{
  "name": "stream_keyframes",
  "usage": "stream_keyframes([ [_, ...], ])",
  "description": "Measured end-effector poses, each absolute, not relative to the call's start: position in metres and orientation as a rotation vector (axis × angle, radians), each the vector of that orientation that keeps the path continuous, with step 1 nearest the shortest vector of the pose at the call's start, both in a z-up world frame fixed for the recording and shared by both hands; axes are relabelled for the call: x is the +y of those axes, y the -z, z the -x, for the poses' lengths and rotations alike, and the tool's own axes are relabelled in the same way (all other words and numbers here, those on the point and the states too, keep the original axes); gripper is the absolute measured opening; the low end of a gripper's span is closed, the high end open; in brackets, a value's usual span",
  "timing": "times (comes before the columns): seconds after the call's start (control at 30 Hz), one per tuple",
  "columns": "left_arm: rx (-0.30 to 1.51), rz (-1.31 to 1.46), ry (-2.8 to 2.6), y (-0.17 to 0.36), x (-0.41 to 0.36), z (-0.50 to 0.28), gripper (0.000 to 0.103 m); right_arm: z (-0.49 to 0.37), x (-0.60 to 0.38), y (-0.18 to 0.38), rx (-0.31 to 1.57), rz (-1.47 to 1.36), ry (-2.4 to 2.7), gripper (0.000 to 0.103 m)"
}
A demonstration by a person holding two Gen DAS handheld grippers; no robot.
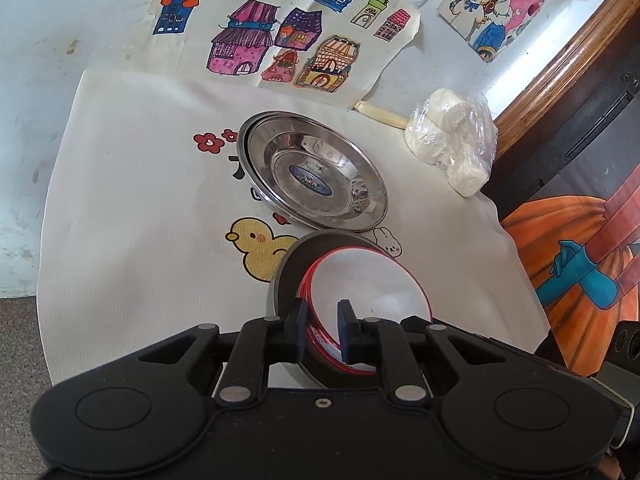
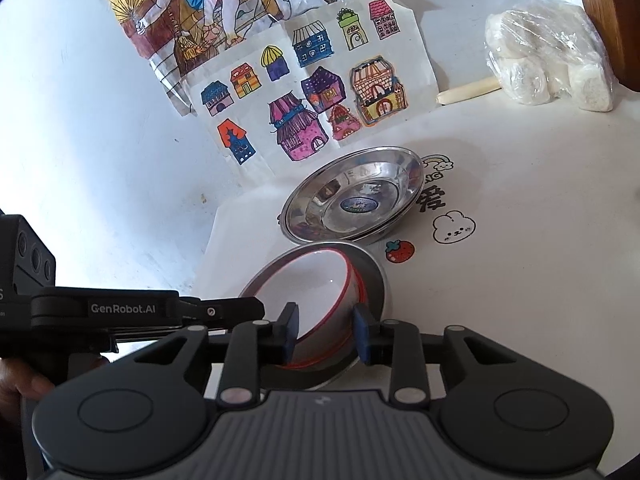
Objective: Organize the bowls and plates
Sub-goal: 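Lower the small bowl into the large red-rimmed bowl with both grippers, then open both grippers and release the small bowl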
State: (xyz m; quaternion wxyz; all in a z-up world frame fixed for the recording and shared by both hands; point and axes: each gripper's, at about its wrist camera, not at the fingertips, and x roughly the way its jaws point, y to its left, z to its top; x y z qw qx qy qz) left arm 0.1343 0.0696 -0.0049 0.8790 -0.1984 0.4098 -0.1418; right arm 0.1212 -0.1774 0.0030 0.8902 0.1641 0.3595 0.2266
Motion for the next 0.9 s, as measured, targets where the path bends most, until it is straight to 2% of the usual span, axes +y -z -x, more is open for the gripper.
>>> stream_keyframes([
  [0.33, 0.848, 0.403, 0.296, 0.001, 0.068, -0.134, 0.019, -0.121, -0.178, -0.005, 0.741, -0.348, -0.472, 0.034],
  [0.43, 0.84, 0.406, 0.299, -0.001, 0.069, -0.133, 0.024, -0.119, -0.181, -0.008, 0.727, -0.349, -0.469, 0.034],
  [0.5, 0.831, 0.406, 0.299, -0.002, 0.07, -0.132, 0.033, -0.119, -0.183, -0.01, 0.721, -0.352, -0.466, 0.036],
  [0.63, 0.816, 0.4, 0.296, -0.004, 0.07, -0.132, 0.041, -0.119, -0.185, -0.009, 0.718, -0.358, -0.457, 0.041],
  [0.73, 0.801, 0.399, 0.296, -0.007, 0.07, -0.131, 0.052, -0.12, -0.187, -0.009, 0.714, -0.362, -0.458, 0.043],
  [0.8, 0.788, 0.382, 0.283, -0.011, 0.069, -0.13, 0.072, -0.119, -0.188, -0.009, 0.71, -0.361, -0.458, 0.047],
  [0.9, 0.759, 0.344, 0.259, -0.015, 0.067, -0.127, 0.086, -0.119, -0.19, -0.009, 0.709, -0.343, -0.454, 0.056],
])
